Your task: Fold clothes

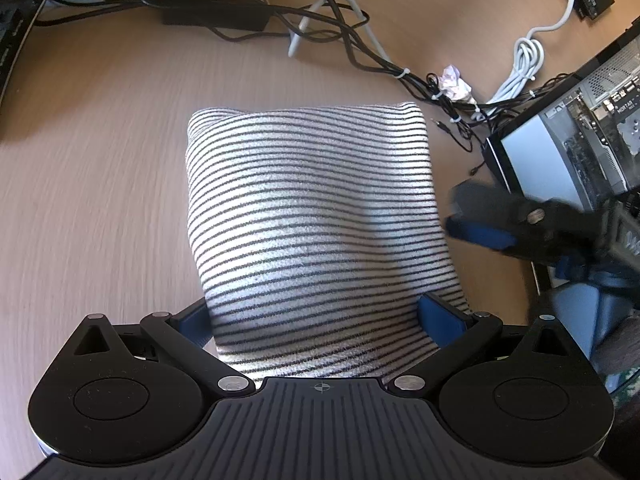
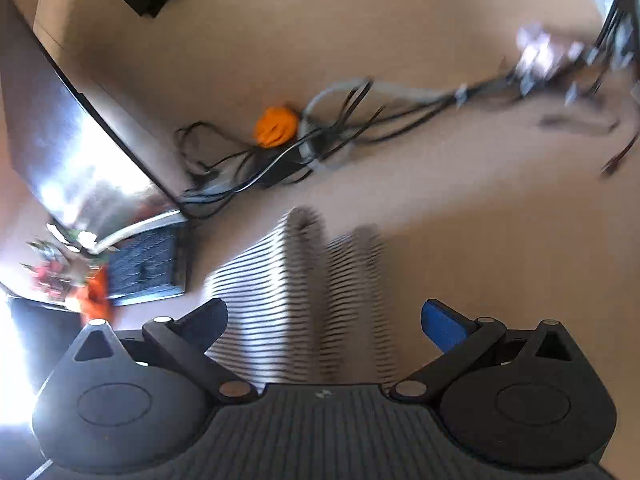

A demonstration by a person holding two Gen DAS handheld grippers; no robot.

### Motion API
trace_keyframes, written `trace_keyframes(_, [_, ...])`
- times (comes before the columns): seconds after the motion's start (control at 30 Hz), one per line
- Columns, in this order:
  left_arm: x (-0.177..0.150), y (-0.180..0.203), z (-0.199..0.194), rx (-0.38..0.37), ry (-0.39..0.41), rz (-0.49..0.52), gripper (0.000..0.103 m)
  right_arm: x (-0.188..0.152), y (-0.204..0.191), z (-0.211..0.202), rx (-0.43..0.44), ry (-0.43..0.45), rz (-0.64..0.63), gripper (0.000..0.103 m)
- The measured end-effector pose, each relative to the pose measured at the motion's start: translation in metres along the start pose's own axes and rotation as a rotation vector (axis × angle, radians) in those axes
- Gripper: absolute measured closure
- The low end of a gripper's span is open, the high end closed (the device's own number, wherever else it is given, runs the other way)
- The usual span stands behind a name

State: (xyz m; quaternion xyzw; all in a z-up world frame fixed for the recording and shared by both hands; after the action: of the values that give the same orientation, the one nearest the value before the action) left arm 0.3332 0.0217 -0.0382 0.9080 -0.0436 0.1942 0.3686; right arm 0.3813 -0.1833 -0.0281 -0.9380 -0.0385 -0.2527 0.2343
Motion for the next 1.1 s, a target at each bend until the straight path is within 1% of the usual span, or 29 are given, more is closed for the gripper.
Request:
trace_keyframes(0.13, [0.0,0.001,0.001,0.002,-0.002,0.0,0.0,-0.006,-0.016,0.022,0.003,-0.066,-0.079,0.0])
trace_keyframes(0.2, [0.0,0.001,0.001,0.002,0.0,0.001,0.0,-0.007,-0.019,0.03,0.011,-0.095,-0.076,0.0])
trace_keyframes(0.33, [-0.002,-0.001,-0.002,-0.016,0.019,0.004,0.0,-0.005,-0.028,0.034,-0.002,-0.113,-0.07,0.0])
trace_keyframes(0.5, [-0.009,-0.017,-0.023,-0.016,0.07,-0.038,0.0,-0.002,-0.053,0.044,0.031,-0.133,-0.047,0.0])
trace_keyframes(0.57, [-0.011,-0.03,-0.042,0.009,0.1,-0.054,0.0,-0.002,-0.071,0.052,0.065,-0.143,-0.034,0.0])
trace_keyframes(0.63, [-0.012,-0.047,-0.068,0.05,0.136,-0.069,0.0,-0.004,-0.095,0.062,0.106,-0.155,-0.043,0.0])
trace_keyframes(0.8, [-0.015,-0.09,-0.13,0.152,0.223,-0.104,0.0,-0.011,-0.176,0.096,0.199,-0.19,-0.128,0.0])
trace_keyframes(0.87, [-0.015,-0.107,-0.151,0.188,0.248,-0.108,0.0,-0.016,-0.208,0.111,0.217,-0.207,-0.153,0.0])
trace_keyframes(1.0, [-0.012,-0.129,-0.177,0.217,0.279,-0.086,0.0,-0.025,-0.251,0.131,0.185,-0.208,-0.206,0.0])
trace_keyframes(1.1, [-0.013,-0.129,-0.186,0.241,0.288,-0.016,0.0,-0.029,-0.26,0.133,0.137,-0.2,-0.24,0.0])
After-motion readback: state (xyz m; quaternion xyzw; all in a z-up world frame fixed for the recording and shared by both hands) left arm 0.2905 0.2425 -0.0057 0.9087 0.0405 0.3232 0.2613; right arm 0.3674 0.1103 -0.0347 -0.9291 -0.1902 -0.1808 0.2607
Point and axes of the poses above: each gripper's, at about its wrist camera, not at the fingertips, and z roughly the way its jaws point, y to its right, x to its top, the point moved 2 cm from there along z, roughly the way its jaws point, and after that the axes turned 14 degrees about -x, right-handed, at the moved point
